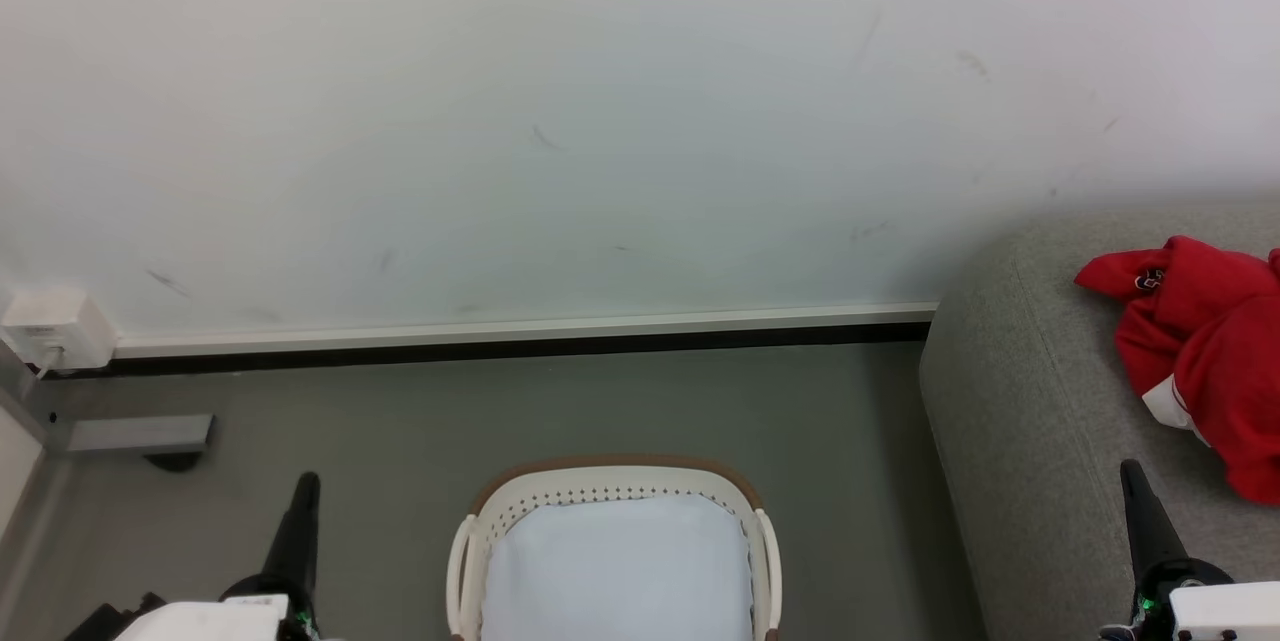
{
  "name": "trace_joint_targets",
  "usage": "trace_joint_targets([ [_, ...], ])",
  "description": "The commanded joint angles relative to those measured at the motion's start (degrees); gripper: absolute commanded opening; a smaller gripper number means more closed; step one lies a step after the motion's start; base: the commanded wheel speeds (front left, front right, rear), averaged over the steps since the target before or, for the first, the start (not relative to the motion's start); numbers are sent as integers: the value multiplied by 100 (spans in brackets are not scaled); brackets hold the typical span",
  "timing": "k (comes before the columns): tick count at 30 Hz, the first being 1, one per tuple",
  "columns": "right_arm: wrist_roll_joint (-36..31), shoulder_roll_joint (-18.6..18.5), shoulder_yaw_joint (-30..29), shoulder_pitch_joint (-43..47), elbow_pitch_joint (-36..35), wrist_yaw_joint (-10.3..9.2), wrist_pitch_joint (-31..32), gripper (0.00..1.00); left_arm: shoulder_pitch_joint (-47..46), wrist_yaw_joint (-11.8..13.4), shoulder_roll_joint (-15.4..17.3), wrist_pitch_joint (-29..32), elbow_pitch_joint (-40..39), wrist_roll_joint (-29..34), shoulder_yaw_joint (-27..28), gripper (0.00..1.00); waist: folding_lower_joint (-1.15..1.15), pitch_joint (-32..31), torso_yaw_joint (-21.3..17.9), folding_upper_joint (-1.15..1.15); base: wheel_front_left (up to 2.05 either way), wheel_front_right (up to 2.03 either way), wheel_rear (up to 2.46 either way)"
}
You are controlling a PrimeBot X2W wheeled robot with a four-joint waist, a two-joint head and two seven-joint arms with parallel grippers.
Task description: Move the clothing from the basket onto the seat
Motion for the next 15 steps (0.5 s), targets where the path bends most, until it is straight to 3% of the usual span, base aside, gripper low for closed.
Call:
trace_joint_targets([
  [1,130,8,-44,-63,-35,-10,42,0,-66,5,23,39,-47,-126,1,0,0,2,2,0,0,0,0],
  [15,597,24,-181,-76,-94,-11,189,0,-100,5,10,191,-99,-713,0,0,0,26,24,0,0,0,0],
])
